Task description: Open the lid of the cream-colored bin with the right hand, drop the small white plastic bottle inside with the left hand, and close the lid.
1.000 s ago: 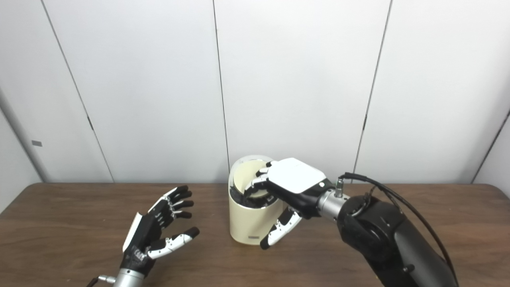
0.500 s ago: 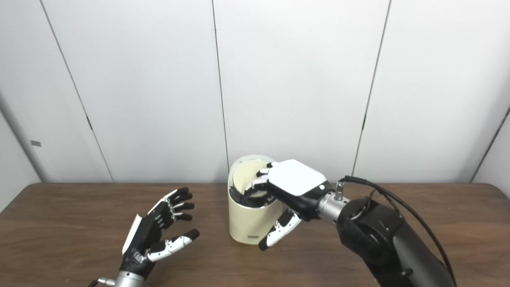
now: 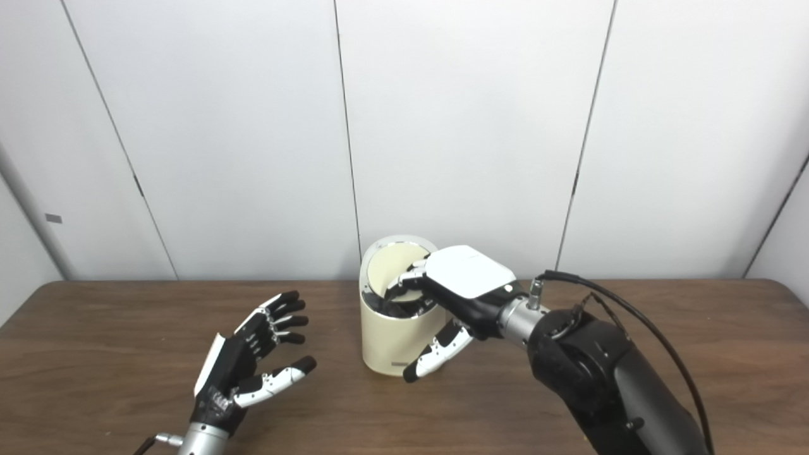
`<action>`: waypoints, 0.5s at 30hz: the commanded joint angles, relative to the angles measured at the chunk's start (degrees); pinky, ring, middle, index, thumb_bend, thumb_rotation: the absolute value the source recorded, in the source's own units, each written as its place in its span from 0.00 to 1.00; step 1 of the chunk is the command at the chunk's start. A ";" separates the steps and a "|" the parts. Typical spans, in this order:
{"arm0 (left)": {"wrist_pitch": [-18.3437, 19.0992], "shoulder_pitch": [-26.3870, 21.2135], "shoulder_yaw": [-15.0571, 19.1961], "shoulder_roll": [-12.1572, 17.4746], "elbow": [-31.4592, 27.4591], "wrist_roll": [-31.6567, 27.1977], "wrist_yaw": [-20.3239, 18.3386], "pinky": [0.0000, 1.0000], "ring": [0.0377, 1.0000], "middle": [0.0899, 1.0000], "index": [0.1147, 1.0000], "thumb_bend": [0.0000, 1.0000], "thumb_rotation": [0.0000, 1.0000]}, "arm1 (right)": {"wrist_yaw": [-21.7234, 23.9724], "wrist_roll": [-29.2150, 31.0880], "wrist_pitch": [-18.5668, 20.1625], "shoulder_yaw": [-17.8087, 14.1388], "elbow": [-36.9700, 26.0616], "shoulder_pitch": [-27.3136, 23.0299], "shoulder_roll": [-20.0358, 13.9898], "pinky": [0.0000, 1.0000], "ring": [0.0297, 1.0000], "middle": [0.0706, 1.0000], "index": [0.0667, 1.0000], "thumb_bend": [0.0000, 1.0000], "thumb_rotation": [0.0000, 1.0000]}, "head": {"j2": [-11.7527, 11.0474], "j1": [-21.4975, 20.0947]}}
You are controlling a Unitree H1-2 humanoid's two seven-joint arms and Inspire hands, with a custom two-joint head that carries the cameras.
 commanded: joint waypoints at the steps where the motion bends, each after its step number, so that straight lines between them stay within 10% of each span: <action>1: -0.40 -0.22 -0.06 -0.13 -1.42 -0.53 0.41 0.67 0.76 0.81 0.84 0.72 0.15 | 2.02 -1.34 2.54 0.52 1.73 0.27 -0.43 0.91 0.87 0.77 0.74 0.76 0.48 | 0.05 0.08; 15: -0.60 -0.31 0.00 -0.20 -1.23 -0.74 0.41 0.67 0.76 0.81 0.84 0.71 0.13 | 0.94 0.99 2.90 -1.45 -1.10 -0.26 -0.77 0.92 0.88 0.77 0.74 0.74 0.45 | -0.22 0.16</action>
